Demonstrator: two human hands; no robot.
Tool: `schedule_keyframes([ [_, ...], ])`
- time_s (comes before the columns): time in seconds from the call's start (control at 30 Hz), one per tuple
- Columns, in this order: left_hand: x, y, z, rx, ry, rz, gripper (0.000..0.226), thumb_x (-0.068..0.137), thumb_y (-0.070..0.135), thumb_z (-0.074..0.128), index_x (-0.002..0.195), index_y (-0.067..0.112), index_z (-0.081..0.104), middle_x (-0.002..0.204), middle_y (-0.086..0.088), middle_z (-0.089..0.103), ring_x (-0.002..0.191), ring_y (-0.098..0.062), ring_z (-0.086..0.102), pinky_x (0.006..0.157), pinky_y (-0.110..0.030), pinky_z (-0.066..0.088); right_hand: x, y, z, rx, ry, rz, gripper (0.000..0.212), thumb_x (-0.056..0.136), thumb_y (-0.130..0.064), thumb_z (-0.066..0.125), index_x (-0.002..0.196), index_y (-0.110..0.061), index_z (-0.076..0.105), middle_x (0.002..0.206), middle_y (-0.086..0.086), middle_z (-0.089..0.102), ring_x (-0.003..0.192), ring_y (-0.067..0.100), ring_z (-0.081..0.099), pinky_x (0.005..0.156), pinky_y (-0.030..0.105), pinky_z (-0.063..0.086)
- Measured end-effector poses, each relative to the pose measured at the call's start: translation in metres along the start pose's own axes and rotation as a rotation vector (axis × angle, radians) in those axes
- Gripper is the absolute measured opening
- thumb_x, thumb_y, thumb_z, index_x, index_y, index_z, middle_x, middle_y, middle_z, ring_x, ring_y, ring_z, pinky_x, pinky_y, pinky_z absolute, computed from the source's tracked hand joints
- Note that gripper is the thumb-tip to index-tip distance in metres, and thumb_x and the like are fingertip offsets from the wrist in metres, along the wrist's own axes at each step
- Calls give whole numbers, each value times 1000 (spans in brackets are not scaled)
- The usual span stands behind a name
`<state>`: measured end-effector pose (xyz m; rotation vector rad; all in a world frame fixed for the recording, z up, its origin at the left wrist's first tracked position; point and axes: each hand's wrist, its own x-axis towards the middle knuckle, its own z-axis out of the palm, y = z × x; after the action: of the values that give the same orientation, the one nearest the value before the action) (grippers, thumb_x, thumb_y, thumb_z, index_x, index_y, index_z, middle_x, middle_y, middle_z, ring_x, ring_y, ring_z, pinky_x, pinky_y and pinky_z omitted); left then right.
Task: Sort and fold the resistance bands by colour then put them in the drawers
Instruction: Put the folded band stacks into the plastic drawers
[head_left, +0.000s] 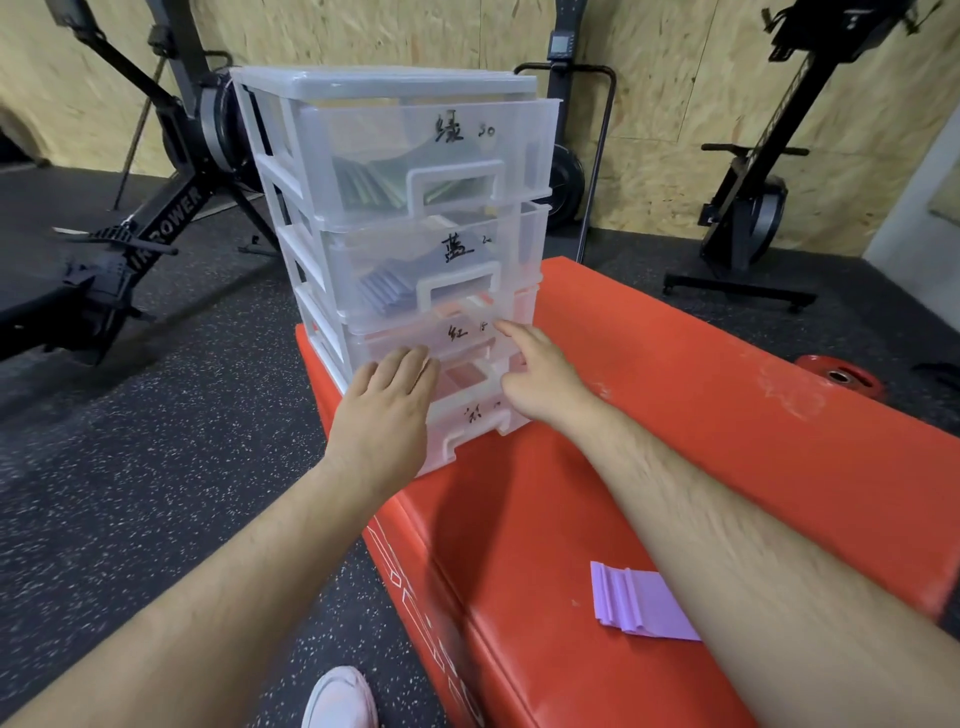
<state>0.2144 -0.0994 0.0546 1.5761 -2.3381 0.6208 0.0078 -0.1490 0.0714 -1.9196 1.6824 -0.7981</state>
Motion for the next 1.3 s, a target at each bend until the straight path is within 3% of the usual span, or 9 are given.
schedule_keyframes([
  [0.1, 7, 4, 4, -65, -5, -49, 58, 83, 17, 61, 139, 6, 50, 143, -13, 51, 130, -35, 48, 108, -47, 39, 1, -5, -2, -37, -23, -15, 88, 68, -20, 43, 152, -43, 34, 160, -14, 33, 145, 21, 35, 119, 48, 28],
  [0.27, 12, 28, 1, -308, 33, -20, 60, 89, 25, 50, 148, 16, 41, 148, -5, 46, 135, -30, 42, 110, -44, 34, -36, 0, -13, -170, -11, -118, 82, 73, -30, 42, 153, -43, 33, 160, -16, 33, 144, 22, 36, 117, 45, 28],
  [0.43, 10, 80, -3, -474, -139, 43, 64, 93, 31, 53, 153, 25, 31, 152, 0, 38, 141, -27, 33, 109, -46, 30, -95, 31, -41, -274, -16, -85, 67, 87, -31, 50, 152, -40, 37, 157, -12, 37, 142, 22, 38, 115, 46, 31],
  [0.63, -15, 152, 9, -532, -454, 349, 57, 98, 41, 47, 152, 31, 30, 153, 3, 36, 140, -25, 34, 111, -44, 33, -162, 92, -80, -425, -392, 224, 52, 96, -33, 59, 147, -26, 50, 153, 3, 46, 140, 21, 43, 115, 28, 32],
  [0.83, -22, 197, 7, -411, -618, 558, 49, 100, 33, 43, 149, 33, 35, 150, 5, 36, 137, -22, 37, 109, -41, 35, -203, 130, -104, -545, -472, 385, 45, 91, -23, 60, 136, -20, 59, 138, 5, 61, 120, 26, 60, 97, 31, 49],
  [1.0, -21, 209, 5, -434, -716, 551, 44, 98, 37, 45, 142, 30, 44, 136, 2, 46, 128, -24, 43, 107, -44, 37, -209, 138, -103, -354, -358, 461, 51, 82, -24, 72, 130, -11, 61, 121, 10, 68, 101, 30, 68, 83, 35, 55],
  [1.13, -23, 218, 6, -462, -716, 488, 53, 97, 41, 52, 146, 29, 37, 135, -1, 44, 124, -26, 42, 106, -41, 37, -205, 135, -100, -251, -455, 521, 45, 79, -22, 78, 117, -1, 66, 110, 20, 72, 82, 32, 72, 74, 40, 61],
  [1.23, -25, 217, 8, -511, -707, 463, 71, 94, 44, 58, 153, 25, 25, 140, -3, 42, 126, -27, 41, 108, -40, 36, -200, 129, -100, -216, -451, 465, 21, 81, -14, 73, 101, -8, 72, 91, 13, 74, 64, 22, 67, 54, 28, 57],
  [1.3, -22, 213, 8, -570, -729, 433, 76, 91, 41, 63, 154, 22, 24, 140, -5, 45, 121, -28, 47, 102, -36, 40, -196, 122, -102, -160, -414, 413, 14, 82, -8, 69, 94, -16, 70, 83, 9, 69, 59, 19, 62, 52, 24, 52],
])
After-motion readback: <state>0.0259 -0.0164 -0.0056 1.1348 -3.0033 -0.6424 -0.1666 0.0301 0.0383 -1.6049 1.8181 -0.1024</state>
